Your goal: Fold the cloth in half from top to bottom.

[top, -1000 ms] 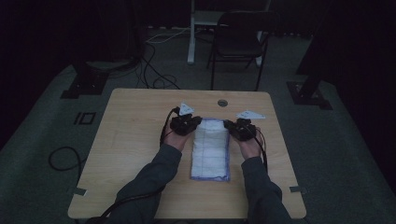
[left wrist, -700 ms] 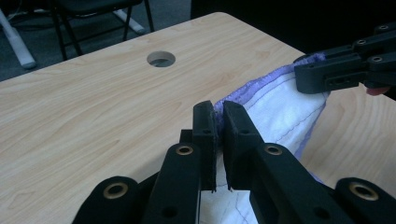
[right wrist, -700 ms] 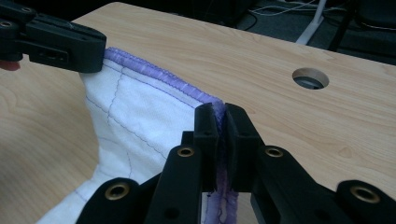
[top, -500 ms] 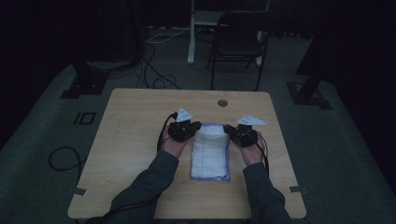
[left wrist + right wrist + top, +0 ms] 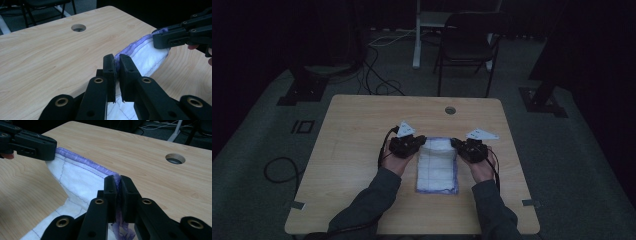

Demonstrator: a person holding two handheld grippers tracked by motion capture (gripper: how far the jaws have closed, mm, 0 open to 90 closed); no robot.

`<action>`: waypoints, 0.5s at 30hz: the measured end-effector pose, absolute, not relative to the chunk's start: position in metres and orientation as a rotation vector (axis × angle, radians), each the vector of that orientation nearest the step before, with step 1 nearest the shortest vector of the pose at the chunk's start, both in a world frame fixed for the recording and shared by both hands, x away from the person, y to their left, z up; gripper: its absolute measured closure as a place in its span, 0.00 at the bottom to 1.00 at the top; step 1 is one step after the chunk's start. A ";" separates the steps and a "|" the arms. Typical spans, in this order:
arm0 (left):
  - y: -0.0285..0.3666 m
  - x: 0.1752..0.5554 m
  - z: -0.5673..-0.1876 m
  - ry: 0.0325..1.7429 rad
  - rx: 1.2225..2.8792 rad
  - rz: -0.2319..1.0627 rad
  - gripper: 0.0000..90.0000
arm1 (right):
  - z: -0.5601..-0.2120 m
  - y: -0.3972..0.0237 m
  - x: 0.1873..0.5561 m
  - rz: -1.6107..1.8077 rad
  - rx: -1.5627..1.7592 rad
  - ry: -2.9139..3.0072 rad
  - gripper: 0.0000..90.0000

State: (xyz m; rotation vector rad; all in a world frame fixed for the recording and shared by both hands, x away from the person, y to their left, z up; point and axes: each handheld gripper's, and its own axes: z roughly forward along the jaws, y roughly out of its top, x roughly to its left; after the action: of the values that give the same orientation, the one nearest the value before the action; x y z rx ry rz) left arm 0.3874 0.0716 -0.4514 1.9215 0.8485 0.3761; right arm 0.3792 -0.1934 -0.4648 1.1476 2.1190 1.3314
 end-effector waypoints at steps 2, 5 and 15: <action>0.072 0.386 -0.452 0.845 1.921 0.373 0.94 | -0.466 -0.194 0.378 1.336 1.148 2.120 0.95; 0.072 0.383 -0.452 0.839 1.919 0.371 0.94 | -0.467 -0.194 0.375 1.341 1.148 2.120 0.95; 0.073 0.375 -0.452 0.824 1.917 0.366 0.94 | -0.467 -0.196 0.369 1.349 1.144 2.117 0.95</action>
State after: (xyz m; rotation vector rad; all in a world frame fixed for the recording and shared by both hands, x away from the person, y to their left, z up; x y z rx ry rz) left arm 0.3748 0.0727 -0.4518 1.9173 0.8242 0.3660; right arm 0.3687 -0.1956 -0.4674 1.1443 2.1169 1.3494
